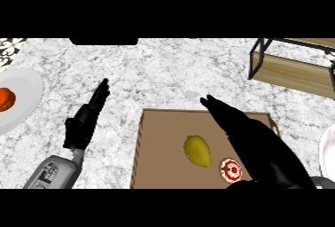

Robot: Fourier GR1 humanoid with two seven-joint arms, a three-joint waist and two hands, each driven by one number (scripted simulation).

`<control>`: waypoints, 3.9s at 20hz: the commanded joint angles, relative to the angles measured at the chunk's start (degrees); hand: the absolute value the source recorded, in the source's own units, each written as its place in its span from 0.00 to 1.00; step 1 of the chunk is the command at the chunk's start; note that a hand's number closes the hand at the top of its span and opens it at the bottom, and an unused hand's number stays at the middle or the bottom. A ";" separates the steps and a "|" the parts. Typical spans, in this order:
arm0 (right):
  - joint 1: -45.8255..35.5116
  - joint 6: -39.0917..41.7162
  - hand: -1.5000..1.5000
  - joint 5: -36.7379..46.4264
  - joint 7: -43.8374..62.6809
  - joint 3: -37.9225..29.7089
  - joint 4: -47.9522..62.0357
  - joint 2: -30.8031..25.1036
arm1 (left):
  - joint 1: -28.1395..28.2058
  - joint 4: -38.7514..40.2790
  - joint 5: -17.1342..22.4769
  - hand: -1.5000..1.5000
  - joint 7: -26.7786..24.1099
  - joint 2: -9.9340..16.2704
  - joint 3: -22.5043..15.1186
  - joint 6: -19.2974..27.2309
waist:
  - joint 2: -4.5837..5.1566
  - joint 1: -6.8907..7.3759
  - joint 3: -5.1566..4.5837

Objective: Pick the lemon from the tray and place it in the tiered shelf

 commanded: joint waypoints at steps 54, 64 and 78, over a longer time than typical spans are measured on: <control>14.07 9.95 0.00 31.58 -16.61 -4.33 24.17 22.14 | 0.20 5.52 -11.86 0.50 -2.68 -9.61 12.59 -10.16 | 0.17 -0.14 0.04; 15.76 15.73 1.00 35.99 -15.47 -1.50 23.81 24.99 | 6.53 -3.96 -14.12 0.50 0.65 -10.75 11.50 -11.09 | 0.05 0.15 0.05; 16.96 6.33 1.00 44.65 -20.07 -6.69 26.15 28.35 | 4.29 -3.18 -16.55 0.50 2.03 -14.24 11.83 -10.98 | 0.10 -0.02 0.06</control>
